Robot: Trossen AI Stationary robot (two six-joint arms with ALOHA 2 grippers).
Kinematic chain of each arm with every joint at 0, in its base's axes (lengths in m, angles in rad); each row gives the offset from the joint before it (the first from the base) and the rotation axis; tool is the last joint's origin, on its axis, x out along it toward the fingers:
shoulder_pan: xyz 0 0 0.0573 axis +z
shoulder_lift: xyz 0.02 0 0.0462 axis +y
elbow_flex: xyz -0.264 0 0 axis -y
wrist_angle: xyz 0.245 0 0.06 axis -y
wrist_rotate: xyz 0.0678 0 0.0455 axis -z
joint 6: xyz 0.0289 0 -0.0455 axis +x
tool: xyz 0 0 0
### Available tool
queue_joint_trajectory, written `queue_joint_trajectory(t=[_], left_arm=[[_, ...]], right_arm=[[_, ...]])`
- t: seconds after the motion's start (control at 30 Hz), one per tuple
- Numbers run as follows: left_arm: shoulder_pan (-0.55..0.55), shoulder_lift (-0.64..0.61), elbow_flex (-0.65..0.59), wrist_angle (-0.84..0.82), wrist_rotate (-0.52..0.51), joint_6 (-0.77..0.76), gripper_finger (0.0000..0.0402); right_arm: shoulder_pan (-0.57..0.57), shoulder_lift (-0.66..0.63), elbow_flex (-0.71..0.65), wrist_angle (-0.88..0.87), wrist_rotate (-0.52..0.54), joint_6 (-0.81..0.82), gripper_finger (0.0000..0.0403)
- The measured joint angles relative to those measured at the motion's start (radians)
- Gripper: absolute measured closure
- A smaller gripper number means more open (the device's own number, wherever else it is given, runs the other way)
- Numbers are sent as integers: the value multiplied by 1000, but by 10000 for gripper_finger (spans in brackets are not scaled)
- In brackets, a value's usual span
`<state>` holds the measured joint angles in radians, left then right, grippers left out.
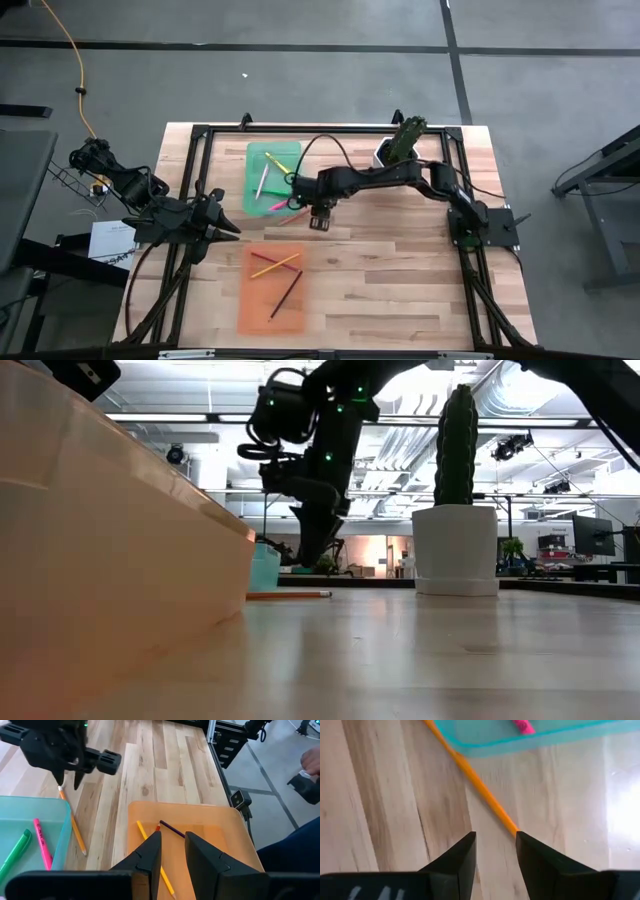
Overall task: Sort pens & pencils
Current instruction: Put the orange pencil into the orange bin
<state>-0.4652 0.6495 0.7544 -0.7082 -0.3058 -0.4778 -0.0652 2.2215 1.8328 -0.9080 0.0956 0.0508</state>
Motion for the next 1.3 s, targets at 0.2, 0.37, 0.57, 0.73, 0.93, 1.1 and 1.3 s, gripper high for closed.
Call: queue_joint_trajectory(t=[0.2, 0.37, 0.57, 0.73, 0.93, 1.1, 1.3], left_arm=[[0, 0, 0, 0, -21, -17, 328], [0, 0, 0, 0, -32, -32, 328], [0, 0, 0, 0, -62, -57, 328], [0, 1, 0, 0, -73, -77, 328], [0, 2, 0, 0, -81, -101, 328], [0, 3, 0, 1, -86, -107, 328], [0, 3, 0, 2, -92, -113, 328]], right_arm=[[-37, 0, -1, -52, -52, -115, 274], [-54, 0, -1, -54, -52, -177, 274], [-62, 19, -2, -51, -33, -196, 274], [-57, 29, -2, -32, -2, -226, 274], [-57, 48, -2, -36, -17, -251, 274], [-59, 58, -1, -23, -16, -267, 274], [-67, 60, -2, -16, -21, -287, 274]])
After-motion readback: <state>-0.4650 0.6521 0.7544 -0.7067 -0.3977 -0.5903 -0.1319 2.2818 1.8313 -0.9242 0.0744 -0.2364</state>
